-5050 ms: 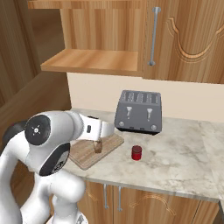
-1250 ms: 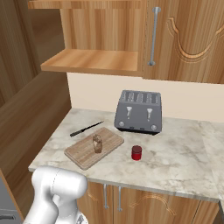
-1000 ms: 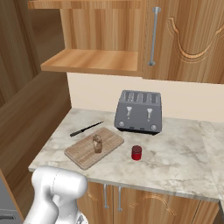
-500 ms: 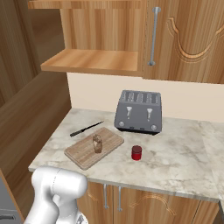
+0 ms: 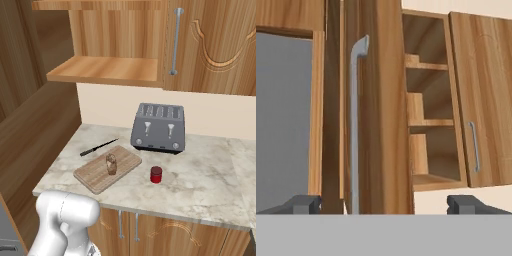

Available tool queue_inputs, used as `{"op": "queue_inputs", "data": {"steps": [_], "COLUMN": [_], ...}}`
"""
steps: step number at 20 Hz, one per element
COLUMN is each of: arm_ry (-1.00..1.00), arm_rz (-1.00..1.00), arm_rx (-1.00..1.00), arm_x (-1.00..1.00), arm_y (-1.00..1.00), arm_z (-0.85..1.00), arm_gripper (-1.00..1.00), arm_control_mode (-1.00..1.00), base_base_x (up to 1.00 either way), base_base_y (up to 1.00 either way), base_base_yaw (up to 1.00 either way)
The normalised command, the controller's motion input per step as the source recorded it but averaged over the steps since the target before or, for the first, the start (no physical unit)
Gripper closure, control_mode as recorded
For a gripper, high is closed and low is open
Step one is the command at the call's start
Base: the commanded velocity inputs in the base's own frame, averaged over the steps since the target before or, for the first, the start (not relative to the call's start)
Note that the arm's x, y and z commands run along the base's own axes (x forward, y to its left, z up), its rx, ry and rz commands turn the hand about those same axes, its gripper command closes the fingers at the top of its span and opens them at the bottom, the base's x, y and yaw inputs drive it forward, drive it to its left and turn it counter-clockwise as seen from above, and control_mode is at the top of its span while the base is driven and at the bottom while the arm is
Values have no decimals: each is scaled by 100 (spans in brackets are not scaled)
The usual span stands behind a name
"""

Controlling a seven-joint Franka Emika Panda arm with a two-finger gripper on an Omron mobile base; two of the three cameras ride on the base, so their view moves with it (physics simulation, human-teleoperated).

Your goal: Pick the bread, place it on the cutting board, pick the jam, place it on the counter, and close the cabinet.

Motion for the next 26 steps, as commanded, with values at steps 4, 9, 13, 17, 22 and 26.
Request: {"op": "queue_inputs", "data": {"steps": [4, 9, 13, 17, 22, 26], "arm_ry": [-5, -6, -7, -7, -8, -6], "arm_rz": [-13, -12, -13, -16, -17, -13], "arm_rx": [0, 0, 0, 0, 0, 0], "arm_x": [8, 10, 5, 2, 0, 6], "arm_y": [0, 0, 0, 0, 0, 0], "arm_z": [0, 0, 0, 0, 0, 0], "arm_gripper": [-100, -100, -100, -100, -100, -100], "arm_control_mode": [-100, -100, -100, -100, -100, -100], "base_base_x": [0, 0, 0, 0, 0, 0], "base_base_y": [0, 0, 0, 0, 0, 0], "base_base_yaw": [0, 0, 0, 0, 0, 0]}}
